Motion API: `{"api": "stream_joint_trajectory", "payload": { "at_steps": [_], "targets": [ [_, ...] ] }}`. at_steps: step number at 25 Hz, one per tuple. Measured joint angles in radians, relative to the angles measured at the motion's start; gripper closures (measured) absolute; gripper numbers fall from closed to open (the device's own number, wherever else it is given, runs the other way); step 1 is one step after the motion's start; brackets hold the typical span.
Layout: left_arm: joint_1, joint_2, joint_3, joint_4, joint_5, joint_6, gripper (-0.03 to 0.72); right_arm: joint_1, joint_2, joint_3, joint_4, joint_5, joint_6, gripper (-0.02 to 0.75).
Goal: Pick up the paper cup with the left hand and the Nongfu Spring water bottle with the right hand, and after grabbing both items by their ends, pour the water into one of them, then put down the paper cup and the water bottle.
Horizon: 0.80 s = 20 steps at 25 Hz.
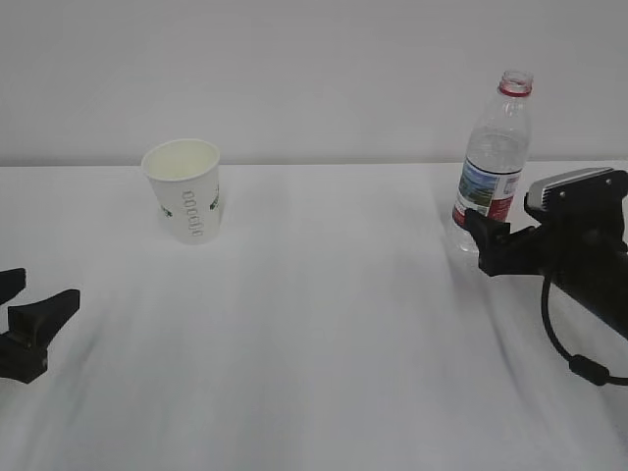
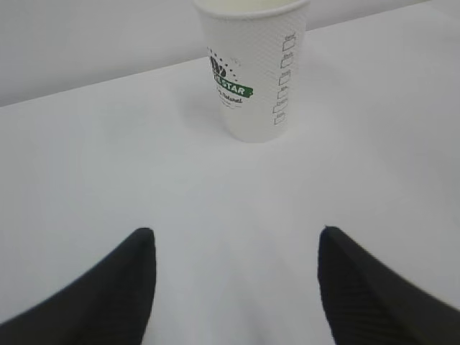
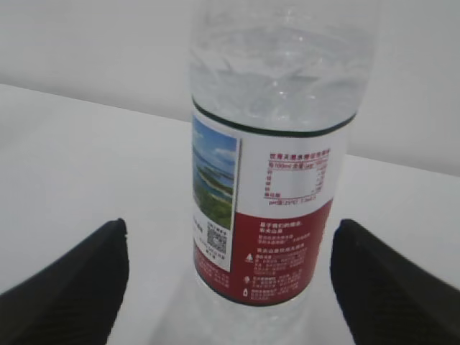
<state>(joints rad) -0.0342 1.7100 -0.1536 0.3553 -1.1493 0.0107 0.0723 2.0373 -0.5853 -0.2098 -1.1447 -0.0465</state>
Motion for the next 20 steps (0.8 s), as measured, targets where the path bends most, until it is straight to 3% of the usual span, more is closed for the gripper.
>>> {"api": "stream_joint_trajectory", "payload": {
  "at_steps": [20],
  "targets": [
    [0.000,0.000,0.000,0.010,0.000,0.000,0.172,0.000,0.166,-0.279,0.000,0.045,0.000,0.076]
  ]
}}
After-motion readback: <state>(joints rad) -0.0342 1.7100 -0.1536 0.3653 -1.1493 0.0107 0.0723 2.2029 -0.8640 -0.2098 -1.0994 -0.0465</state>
